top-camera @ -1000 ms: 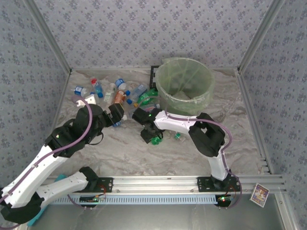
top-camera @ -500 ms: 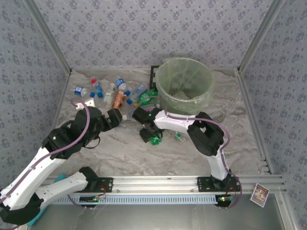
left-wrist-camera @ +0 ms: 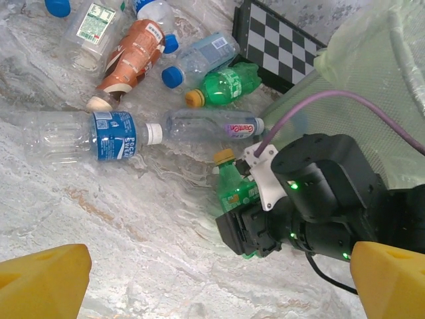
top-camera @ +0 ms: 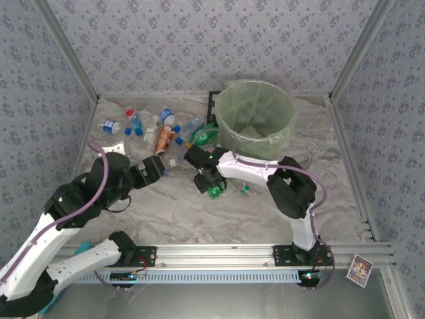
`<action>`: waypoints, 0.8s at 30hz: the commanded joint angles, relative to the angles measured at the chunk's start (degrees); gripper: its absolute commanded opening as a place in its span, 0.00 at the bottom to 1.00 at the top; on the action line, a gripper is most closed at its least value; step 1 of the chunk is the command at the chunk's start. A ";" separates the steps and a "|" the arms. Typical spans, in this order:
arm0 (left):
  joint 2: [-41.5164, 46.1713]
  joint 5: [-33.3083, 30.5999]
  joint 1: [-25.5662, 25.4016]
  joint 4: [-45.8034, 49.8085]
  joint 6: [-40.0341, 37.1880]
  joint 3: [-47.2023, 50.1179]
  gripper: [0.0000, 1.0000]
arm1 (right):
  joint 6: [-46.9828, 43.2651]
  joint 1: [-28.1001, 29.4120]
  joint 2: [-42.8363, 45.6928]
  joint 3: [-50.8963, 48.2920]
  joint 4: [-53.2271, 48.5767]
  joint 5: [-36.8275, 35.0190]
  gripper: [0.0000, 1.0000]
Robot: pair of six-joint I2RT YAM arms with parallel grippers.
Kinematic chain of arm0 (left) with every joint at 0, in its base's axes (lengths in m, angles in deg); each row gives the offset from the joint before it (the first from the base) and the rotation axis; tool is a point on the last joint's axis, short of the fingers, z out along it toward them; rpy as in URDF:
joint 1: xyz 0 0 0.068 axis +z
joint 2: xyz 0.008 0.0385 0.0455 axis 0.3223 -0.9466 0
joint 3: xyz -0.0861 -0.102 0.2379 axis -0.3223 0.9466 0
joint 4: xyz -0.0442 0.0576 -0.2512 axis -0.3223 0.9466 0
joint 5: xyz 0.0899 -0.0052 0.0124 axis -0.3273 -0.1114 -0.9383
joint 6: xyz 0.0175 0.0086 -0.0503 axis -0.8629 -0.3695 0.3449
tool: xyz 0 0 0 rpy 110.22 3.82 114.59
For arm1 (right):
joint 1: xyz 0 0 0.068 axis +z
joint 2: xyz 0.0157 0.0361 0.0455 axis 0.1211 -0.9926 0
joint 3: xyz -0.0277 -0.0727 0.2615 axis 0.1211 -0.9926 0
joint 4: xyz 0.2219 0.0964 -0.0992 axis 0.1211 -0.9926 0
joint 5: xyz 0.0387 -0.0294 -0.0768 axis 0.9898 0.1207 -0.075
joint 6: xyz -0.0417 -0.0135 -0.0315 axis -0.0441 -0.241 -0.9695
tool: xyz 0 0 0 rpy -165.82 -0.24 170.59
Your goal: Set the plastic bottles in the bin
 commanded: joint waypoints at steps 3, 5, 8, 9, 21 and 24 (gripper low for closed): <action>1.79 -1.24 0.26 -0.31 0.86 0.81 1.00 | 1.25 1.01 8.41 -0.05 -3.32 -3.18 0.62; 1.76 -1.69 0.26 -1.11 0.76 0.73 1.00 | 1.21 1.07 11.27 -0.09 -3.76 -4.02 0.62; 1.46 -2.86 0.26 -1.85 0.47 0.55 1.00 | 0.85 1.11 16.08 0.36 -4.17 -5.60 0.62; 1.39 -3.32 0.26 -1.94 0.38 0.45 1.00 | 0.85 1.15 17.55 0.82 -4.57 -6.28 0.62; -1.79 -5.22 0.26 -8.13 -2.48 0.02 1.00 | -5.77 -0.62 27.59 14.13 -9.93 -13.81 0.61; -4.63 -4.86 0.27 -7.74 -3.21 -1.96 1.00 | -6.33 -2.32 30.02 15.63 -8.93 -13.62 0.61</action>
